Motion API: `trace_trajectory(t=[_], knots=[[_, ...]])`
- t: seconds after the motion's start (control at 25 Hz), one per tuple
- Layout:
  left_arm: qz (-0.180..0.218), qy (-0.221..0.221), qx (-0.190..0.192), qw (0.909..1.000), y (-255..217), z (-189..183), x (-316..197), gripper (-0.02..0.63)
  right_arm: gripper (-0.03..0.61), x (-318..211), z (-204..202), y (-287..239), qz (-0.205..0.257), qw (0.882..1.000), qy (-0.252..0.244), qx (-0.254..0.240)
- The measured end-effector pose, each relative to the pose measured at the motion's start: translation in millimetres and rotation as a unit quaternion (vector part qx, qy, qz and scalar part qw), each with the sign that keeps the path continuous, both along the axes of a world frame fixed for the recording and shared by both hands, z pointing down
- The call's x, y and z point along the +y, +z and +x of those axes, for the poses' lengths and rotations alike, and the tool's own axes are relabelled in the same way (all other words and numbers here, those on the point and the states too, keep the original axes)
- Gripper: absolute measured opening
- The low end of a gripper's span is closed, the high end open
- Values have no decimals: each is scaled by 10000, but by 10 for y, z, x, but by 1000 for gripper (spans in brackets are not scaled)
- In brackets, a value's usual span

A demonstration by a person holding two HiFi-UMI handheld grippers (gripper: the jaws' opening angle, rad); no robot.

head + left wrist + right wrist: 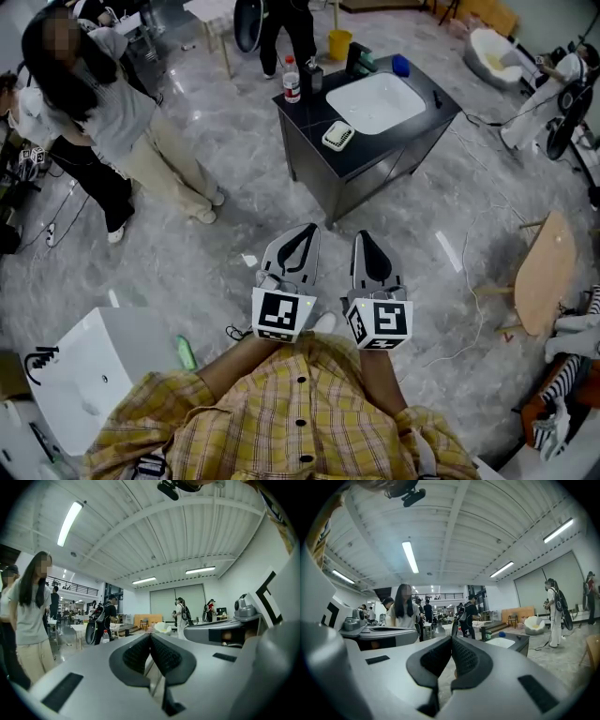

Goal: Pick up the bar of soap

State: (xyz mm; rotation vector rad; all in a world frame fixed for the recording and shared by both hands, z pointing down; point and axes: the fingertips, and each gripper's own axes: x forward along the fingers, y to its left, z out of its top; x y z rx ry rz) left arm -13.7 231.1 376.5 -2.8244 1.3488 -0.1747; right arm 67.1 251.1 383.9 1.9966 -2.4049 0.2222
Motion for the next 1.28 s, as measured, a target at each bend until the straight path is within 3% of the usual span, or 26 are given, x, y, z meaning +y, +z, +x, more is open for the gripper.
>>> trace_trajectory(t=[0.4, 0.68, 0.92, 1.28], knots=[[78, -259, -267, 9993, 46, 292, 75, 9, 15, 49, 382, -2, 137, 9996, -55, -229], [5, -289, -243, 9993, 150, 374, -248, 9, 15, -248, 499, 126, 3, 9998, -46, -210], [-66, -270, -20, 9996, 237, 457, -1010, 9, 15, -936, 635, 225, -109, 9999, 38, -8], [-130, -176, 149, 9996, 143, 360, -2677, 9, 15, -2507, 548, 195, -276, 9993, 186, 168]])
